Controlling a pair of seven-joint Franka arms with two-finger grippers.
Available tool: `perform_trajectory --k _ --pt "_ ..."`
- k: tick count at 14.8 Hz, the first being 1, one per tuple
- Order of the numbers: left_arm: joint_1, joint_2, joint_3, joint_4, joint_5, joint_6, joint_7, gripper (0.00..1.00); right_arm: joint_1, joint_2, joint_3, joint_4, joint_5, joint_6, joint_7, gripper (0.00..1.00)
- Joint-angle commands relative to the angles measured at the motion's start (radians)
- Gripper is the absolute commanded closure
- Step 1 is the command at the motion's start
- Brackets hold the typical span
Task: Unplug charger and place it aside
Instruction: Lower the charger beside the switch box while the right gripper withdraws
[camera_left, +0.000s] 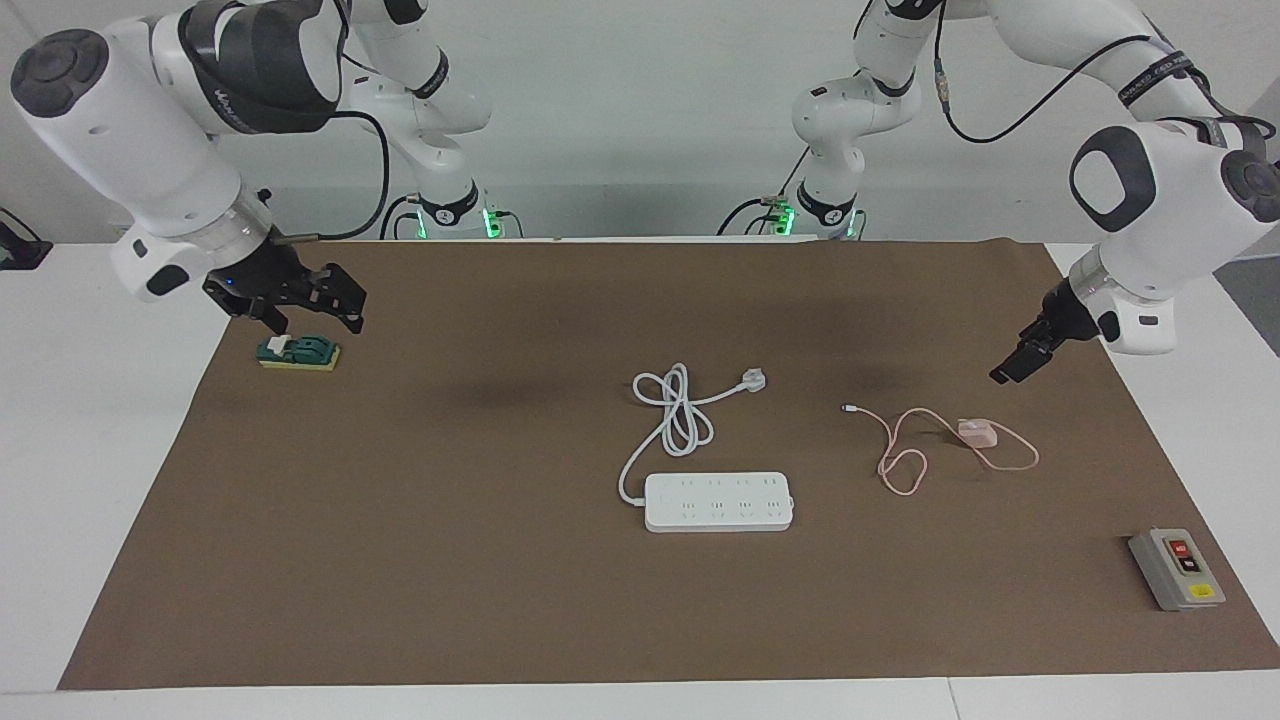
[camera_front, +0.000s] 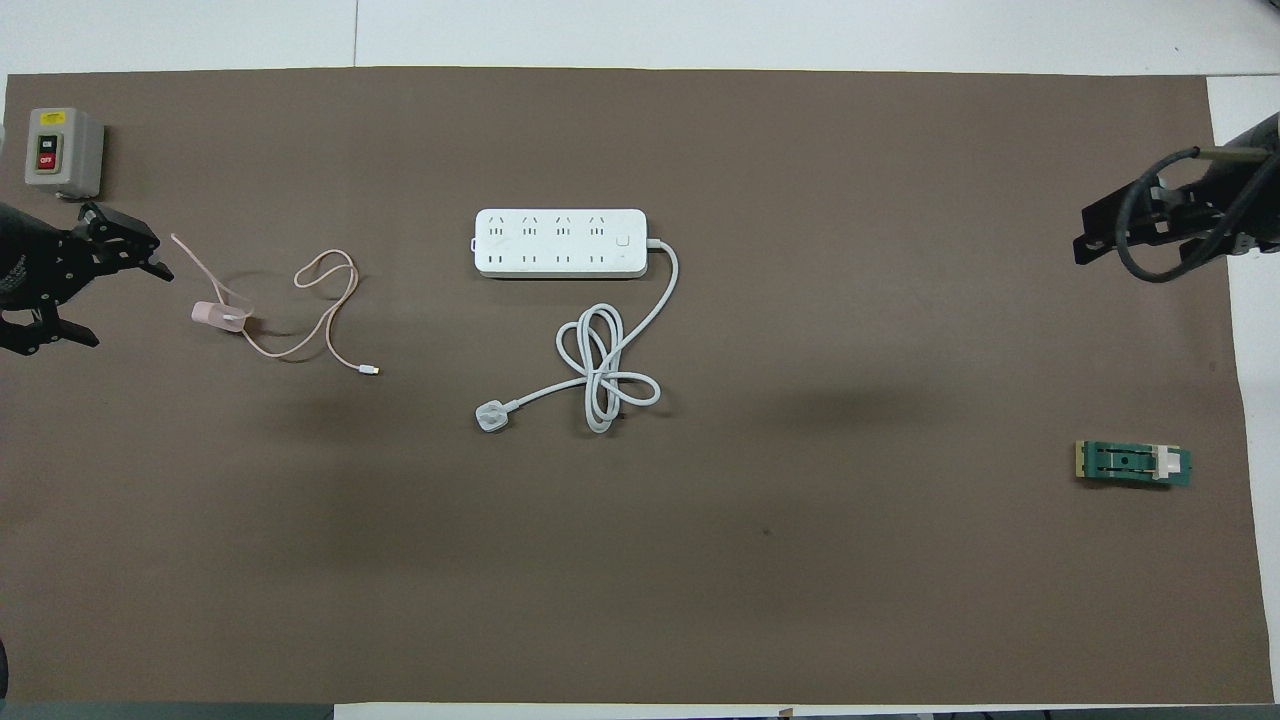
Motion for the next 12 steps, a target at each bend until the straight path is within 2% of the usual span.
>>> perform_trajectory --k 1,3,5,6,9,12 --pt "-0.022 -0.056 0.012 -0.006 -0.002 -0.056 0.115 0.00 -0.010 -0.165 0.016 -0.188 -0.064 0.030 -0.059 0.00" --pt "-0.027 -0.082 0.009 0.013 -0.002 -0.106 0.233 0.00 -0.025 -0.239 0.027 -0.274 -0.092 0.065 -0.062 0.00" --pt "-0.027 -0.100 -0.020 0.048 -0.002 -0.158 0.289 0.00 -0.103 -0.276 0.114 -0.315 -0.101 0.076 -0.084 0.00" --pt "-0.027 -0.112 -0.030 0.054 -0.004 -0.179 0.289 0.00 -0.127 -0.277 0.142 -0.316 -0.107 0.078 -0.090 0.00" --pt "-0.027 -0.175 -0.071 0.053 -0.002 -0.245 0.290 0.00 -0.134 -0.279 0.146 -0.332 -0.118 0.124 -0.131 0.00" --pt "-0.086 -0.172 -0.056 0.100 0.039 -0.297 0.367 0.00 -0.138 -0.268 0.146 -0.334 -0.117 0.159 -0.153 0.00"
